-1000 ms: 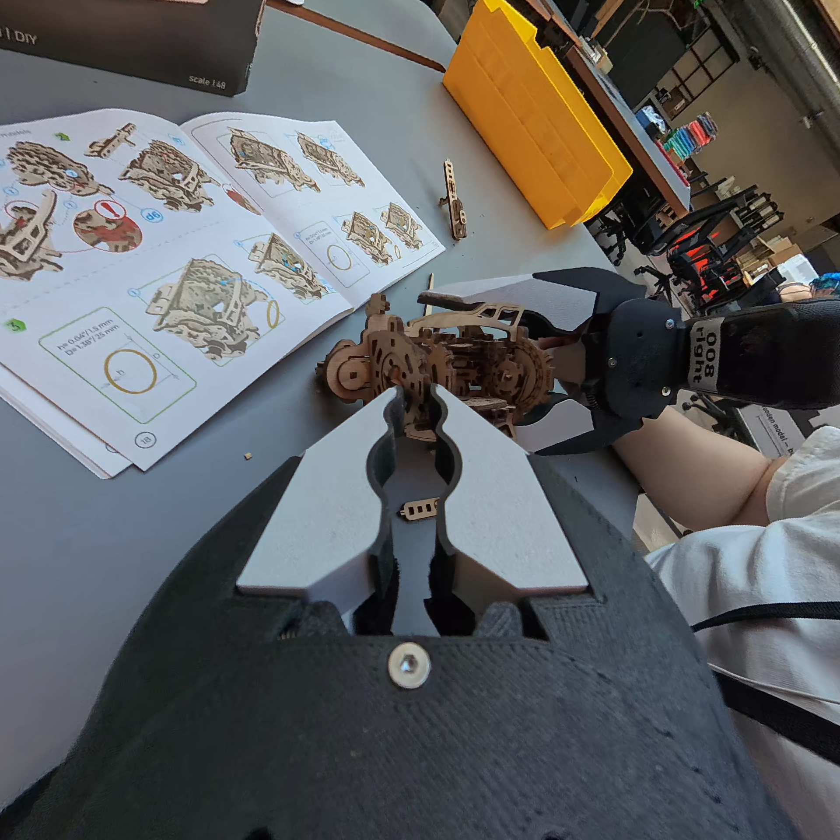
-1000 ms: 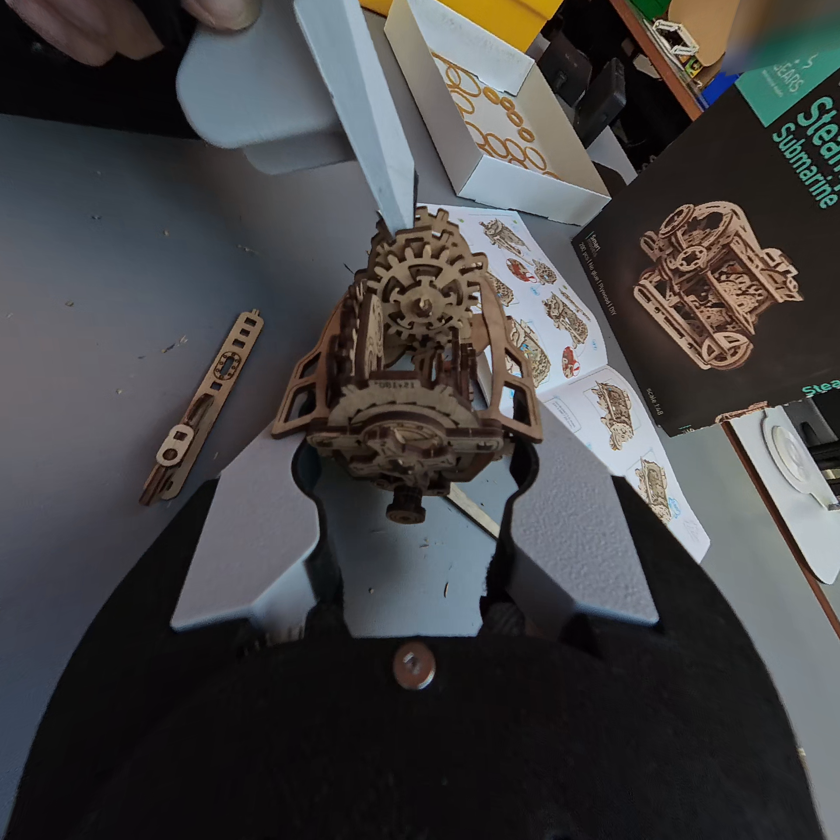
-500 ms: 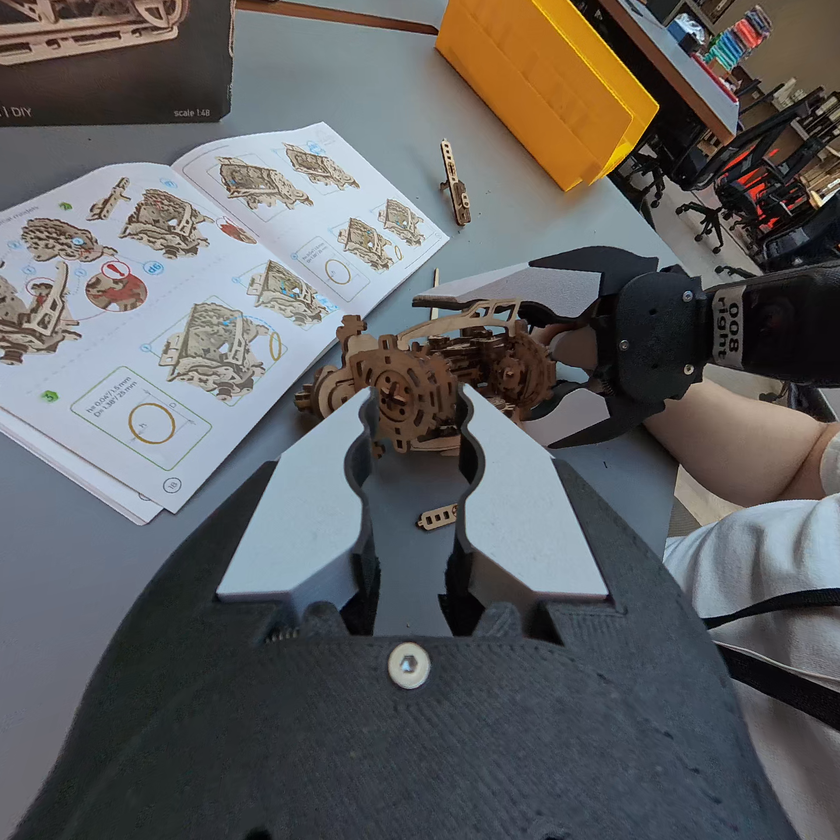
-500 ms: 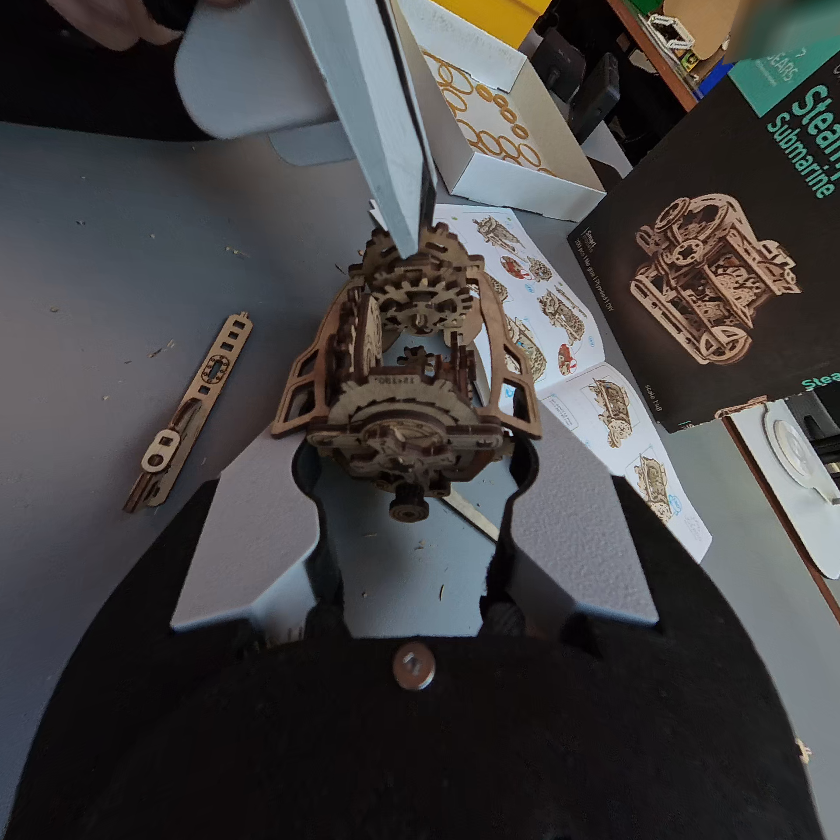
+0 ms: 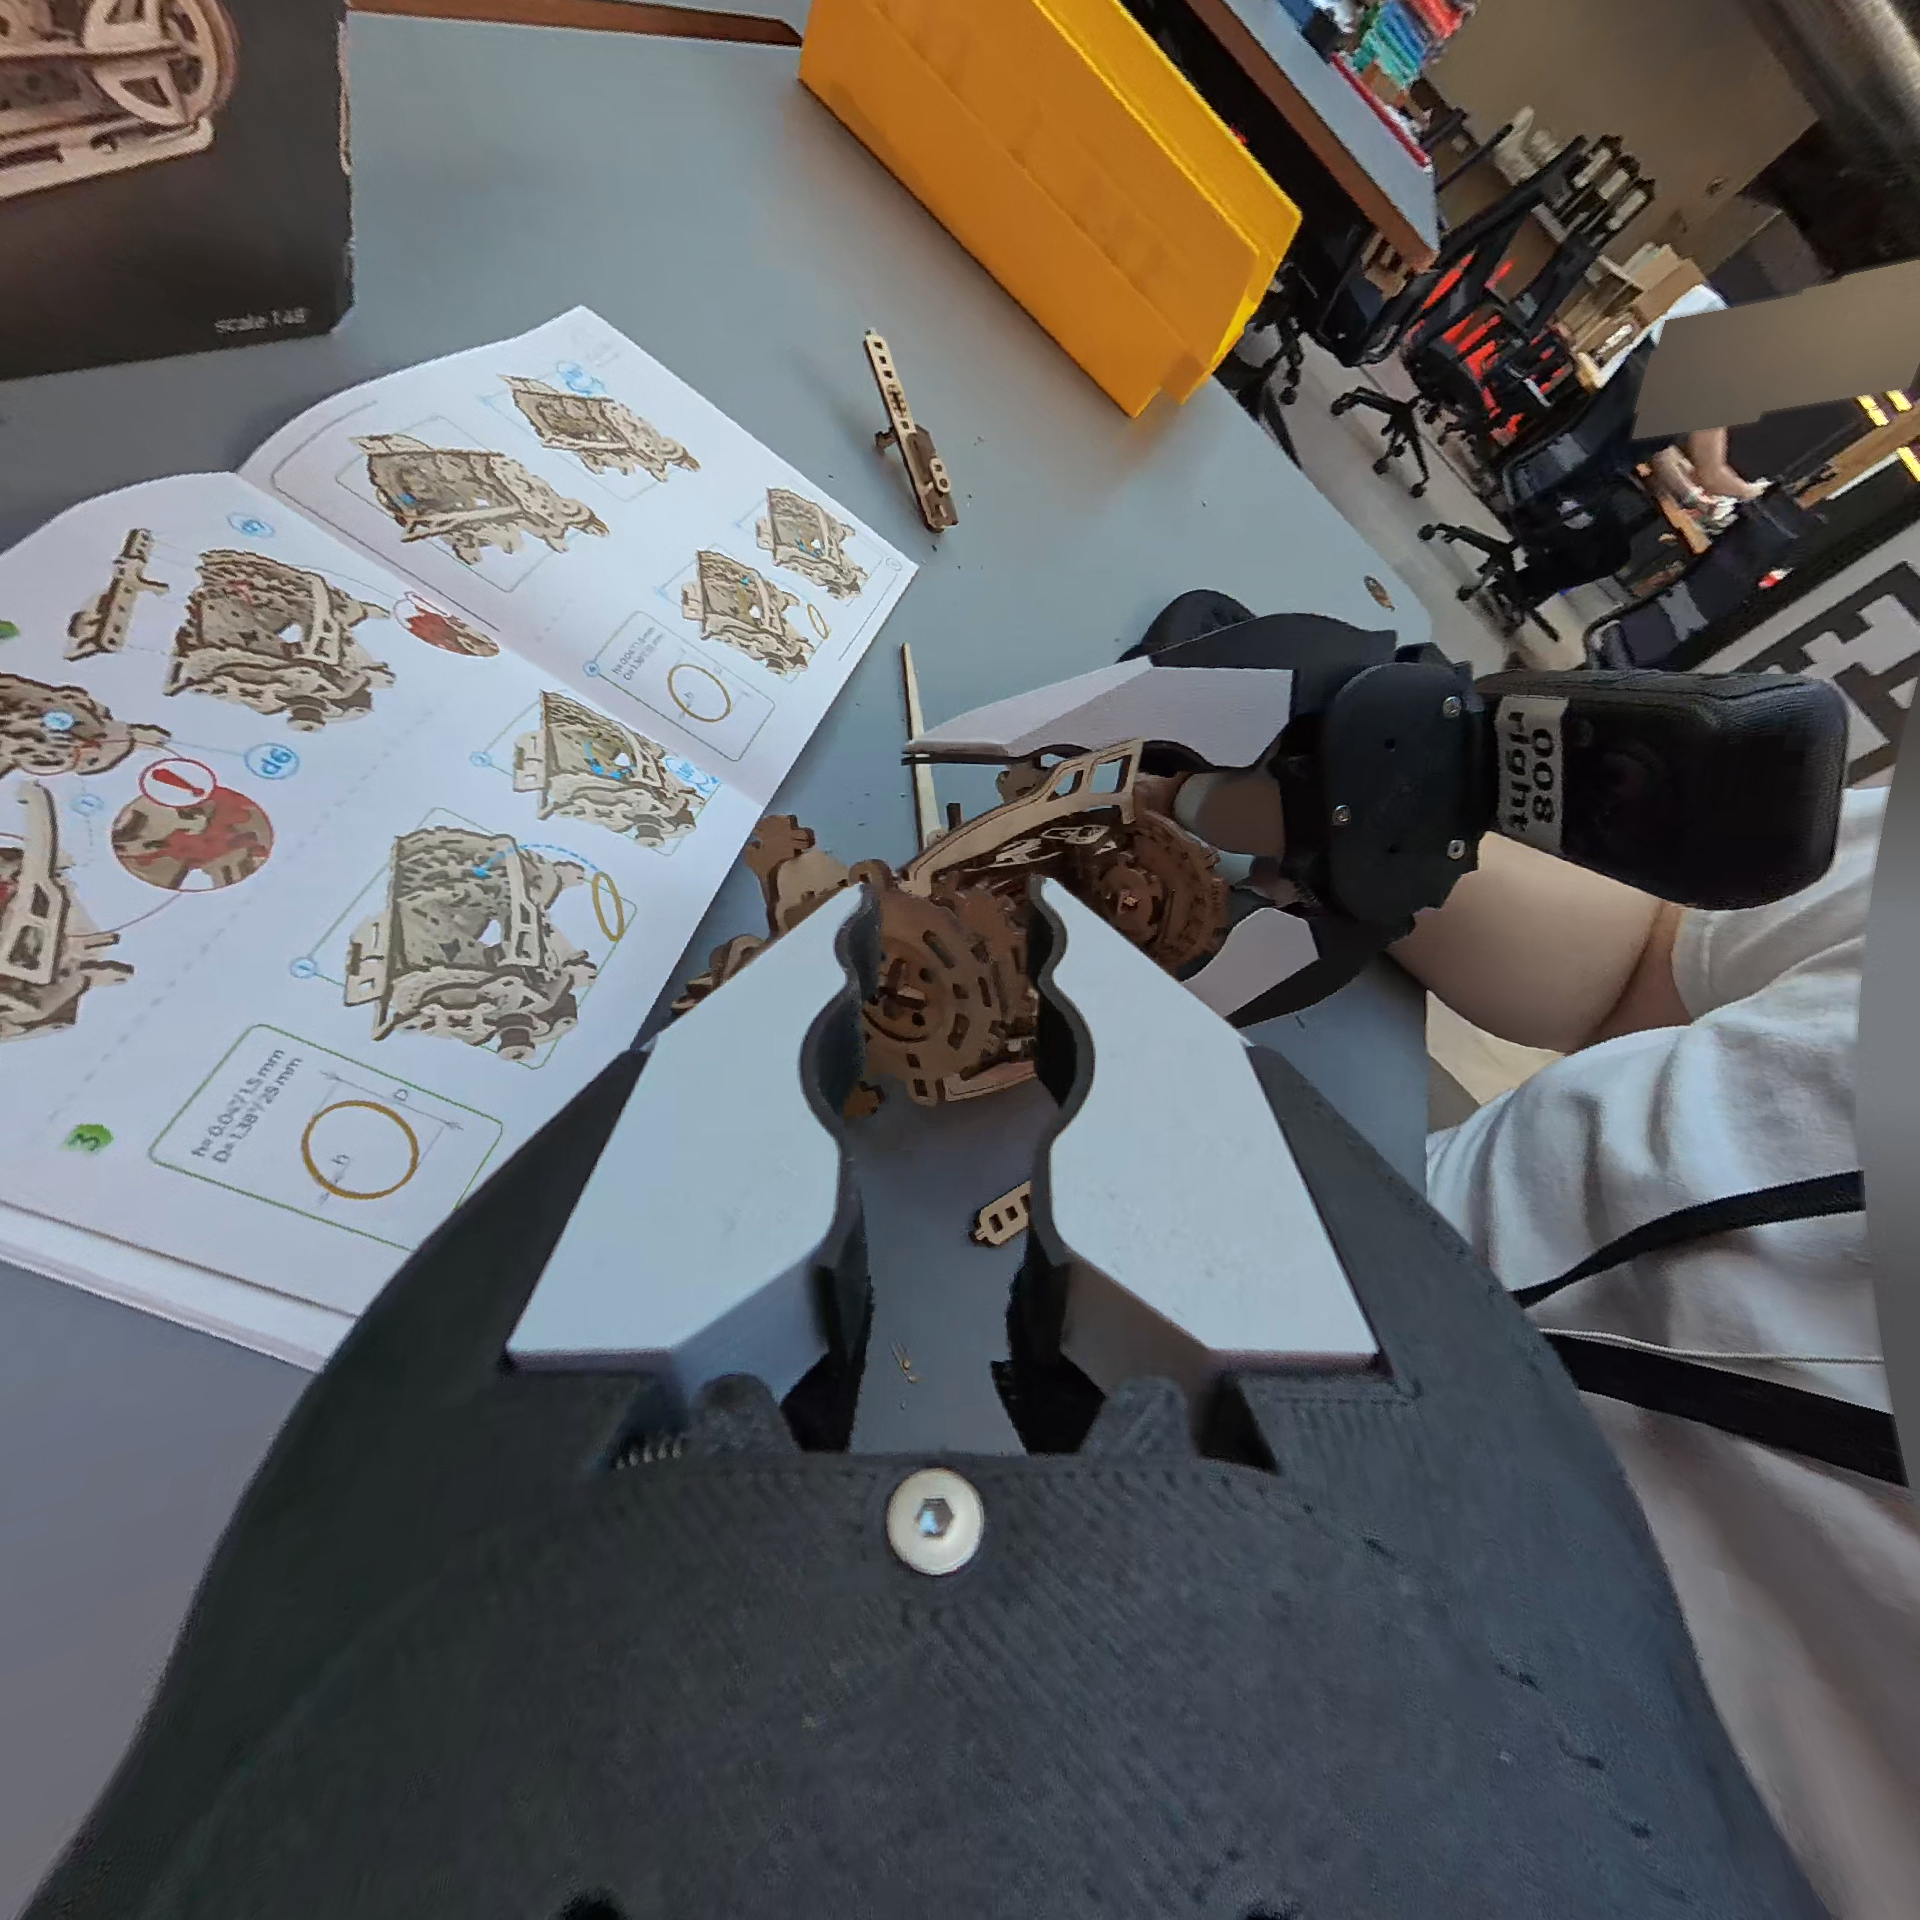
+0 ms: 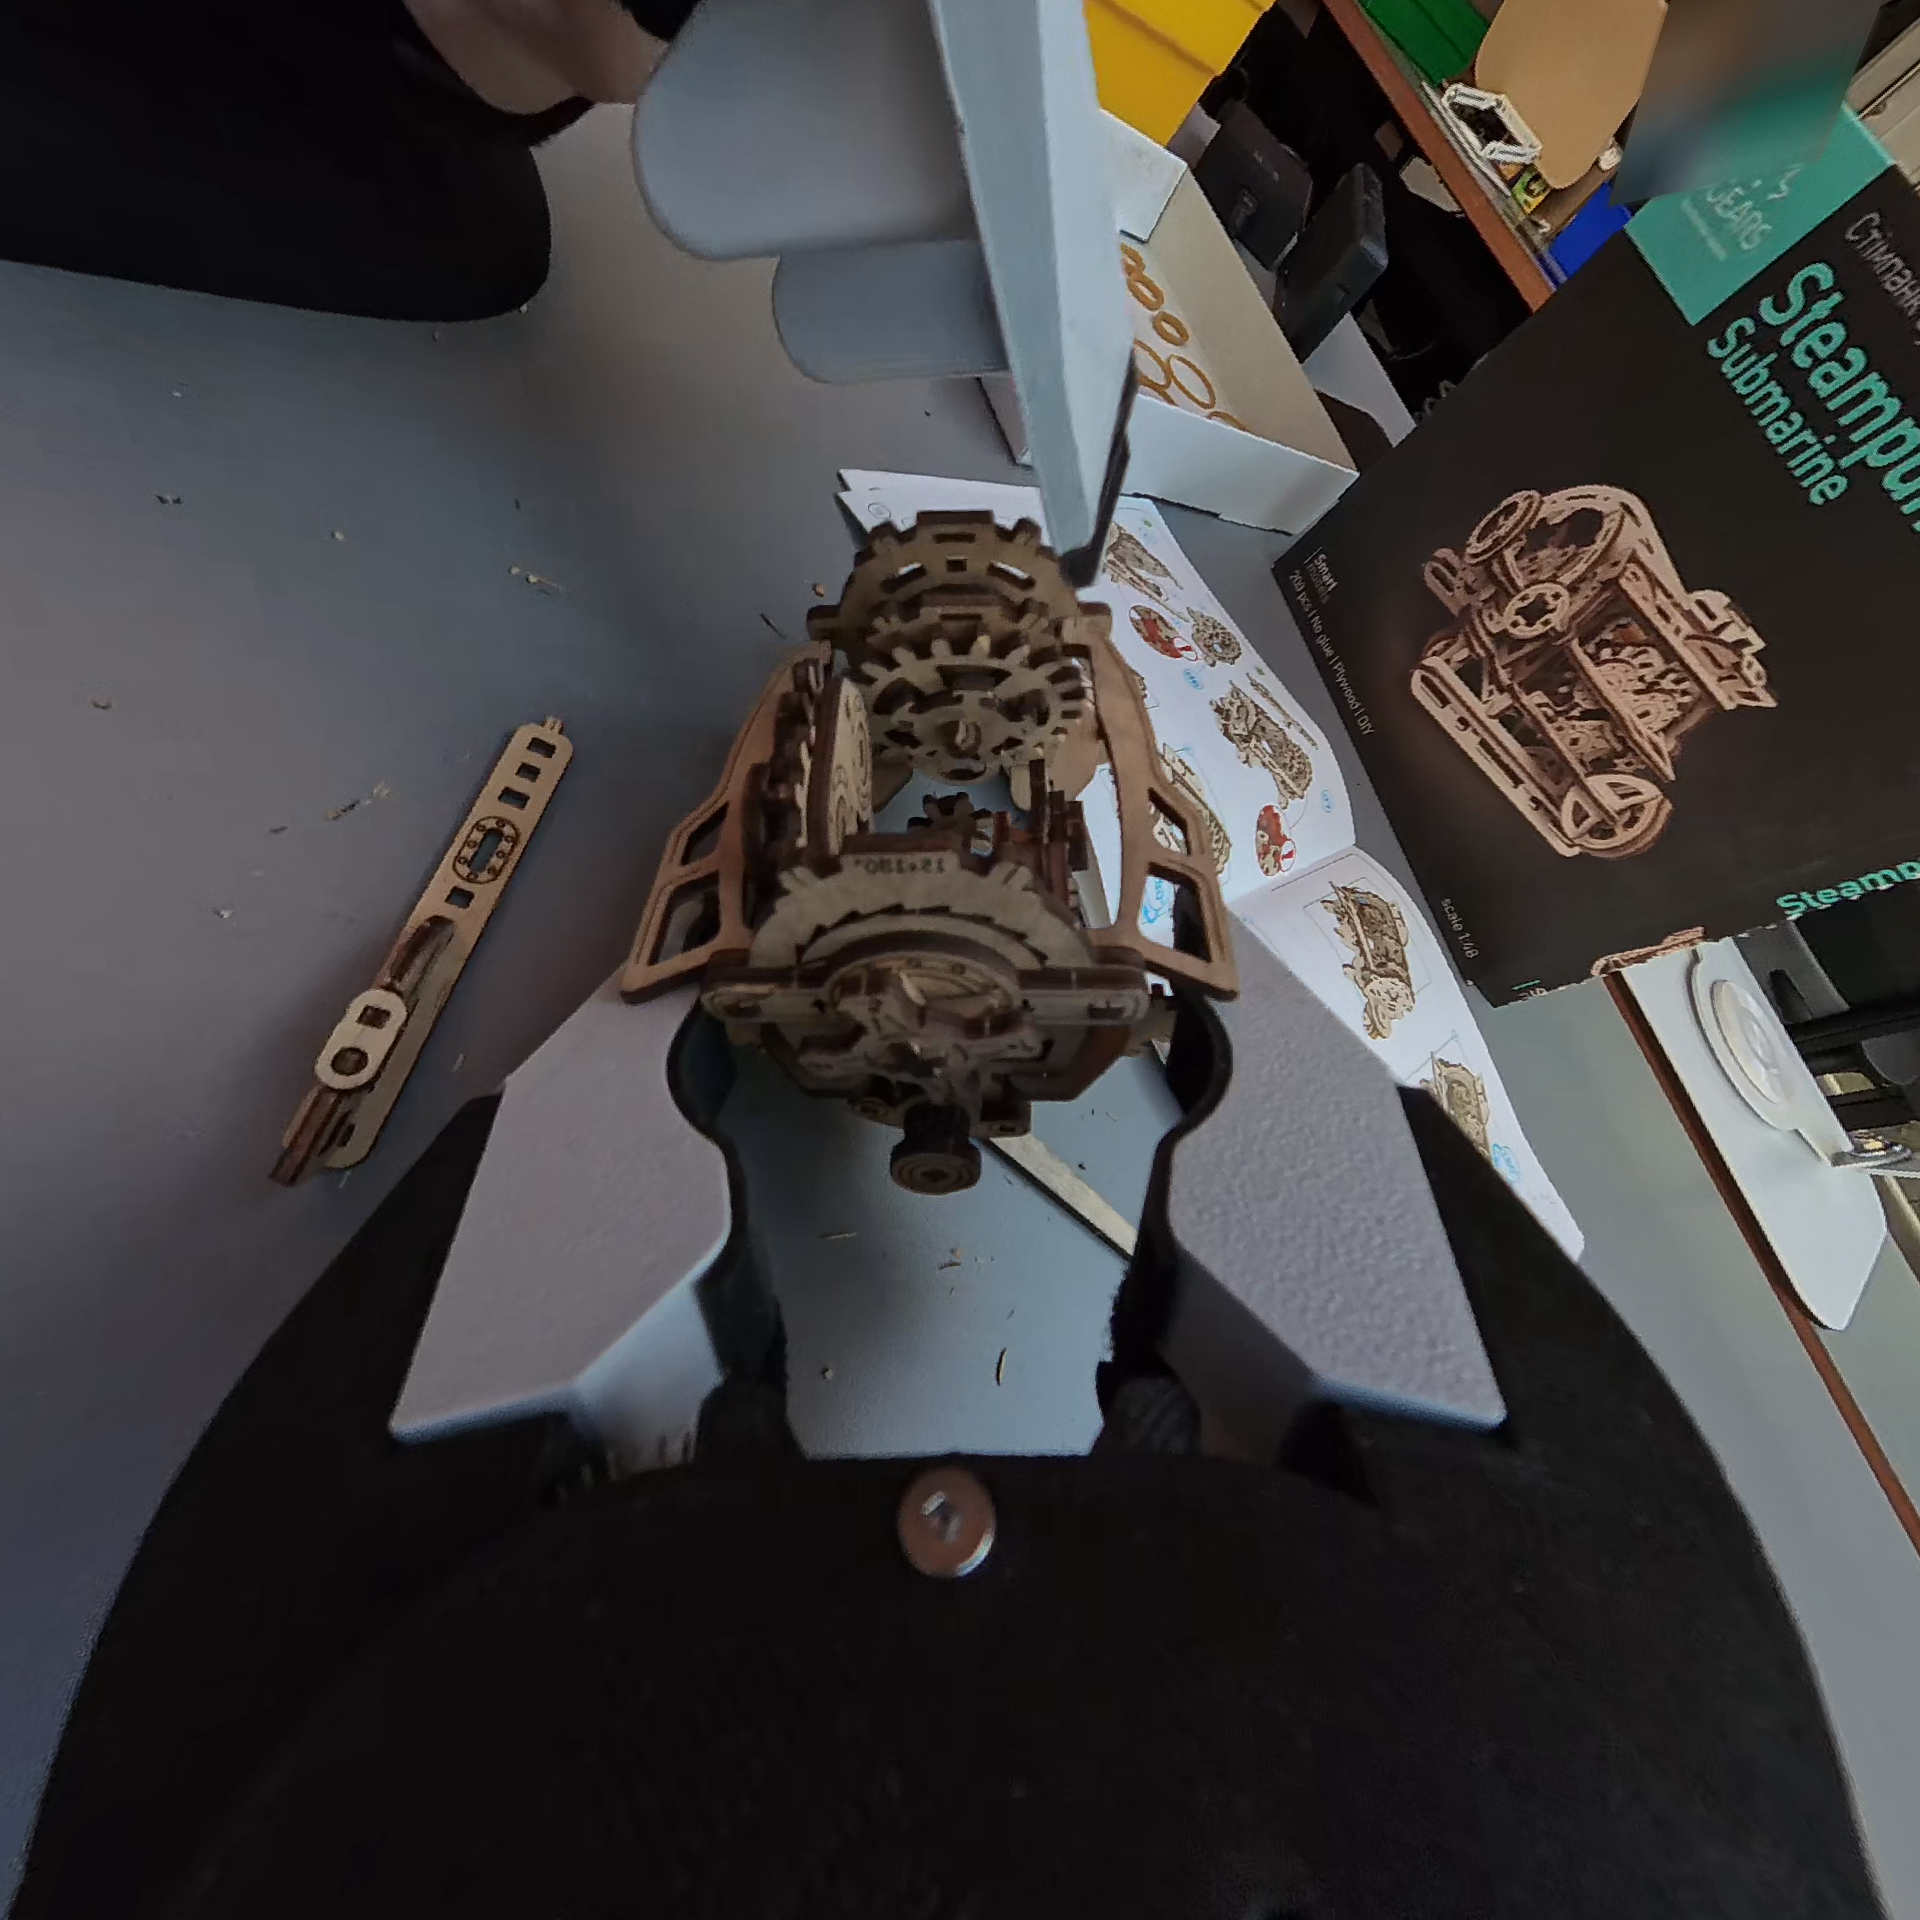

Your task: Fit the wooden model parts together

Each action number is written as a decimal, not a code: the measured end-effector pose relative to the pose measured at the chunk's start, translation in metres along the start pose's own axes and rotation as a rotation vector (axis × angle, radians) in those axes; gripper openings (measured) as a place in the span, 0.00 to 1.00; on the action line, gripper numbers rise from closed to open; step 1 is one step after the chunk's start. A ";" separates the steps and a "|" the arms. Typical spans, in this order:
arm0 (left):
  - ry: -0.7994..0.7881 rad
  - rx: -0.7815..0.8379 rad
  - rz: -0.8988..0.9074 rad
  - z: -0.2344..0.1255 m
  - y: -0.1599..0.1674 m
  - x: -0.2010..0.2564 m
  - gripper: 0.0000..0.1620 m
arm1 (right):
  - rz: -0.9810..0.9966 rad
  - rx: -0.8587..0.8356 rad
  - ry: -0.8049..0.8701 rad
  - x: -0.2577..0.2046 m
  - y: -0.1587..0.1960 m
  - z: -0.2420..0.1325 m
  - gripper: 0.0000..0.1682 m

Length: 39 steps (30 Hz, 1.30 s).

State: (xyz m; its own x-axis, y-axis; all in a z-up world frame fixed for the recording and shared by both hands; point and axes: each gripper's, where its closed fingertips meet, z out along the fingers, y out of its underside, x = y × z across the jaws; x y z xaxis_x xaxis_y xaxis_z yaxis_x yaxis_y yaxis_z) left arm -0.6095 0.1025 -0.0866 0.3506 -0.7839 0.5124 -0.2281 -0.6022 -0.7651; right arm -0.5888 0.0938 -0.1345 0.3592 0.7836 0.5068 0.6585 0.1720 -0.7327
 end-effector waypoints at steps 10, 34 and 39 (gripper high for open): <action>0.111 -0.051 -0.039 -0.002 -0.008 -0.005 0.21 | 0.013 -0.001 0.000 0.001 0.000 0.001 0.50; -0.296 -0.268 0.232 0.037 0.015 -0.007 0.22 | 0.100 -0.080 -0.023 -0.001 0.014 -0.014 0.49; -0.312 -0.274 0.209 0.039 0.019 -0.011 0.17 | 0.159 -0.074 -0.062 -0.003 0.013 -0.025 0.51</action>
State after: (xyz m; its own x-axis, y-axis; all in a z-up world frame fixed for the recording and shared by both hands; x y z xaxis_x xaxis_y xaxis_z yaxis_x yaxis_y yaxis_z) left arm -0.5820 0.1063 -0.1220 0.5186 -0.8351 0.1838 -0.5399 -0.4864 -0.6870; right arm -0.5642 0.0791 -0.1343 0.4230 0.8329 0.3568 0.6446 0.0002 -0.7646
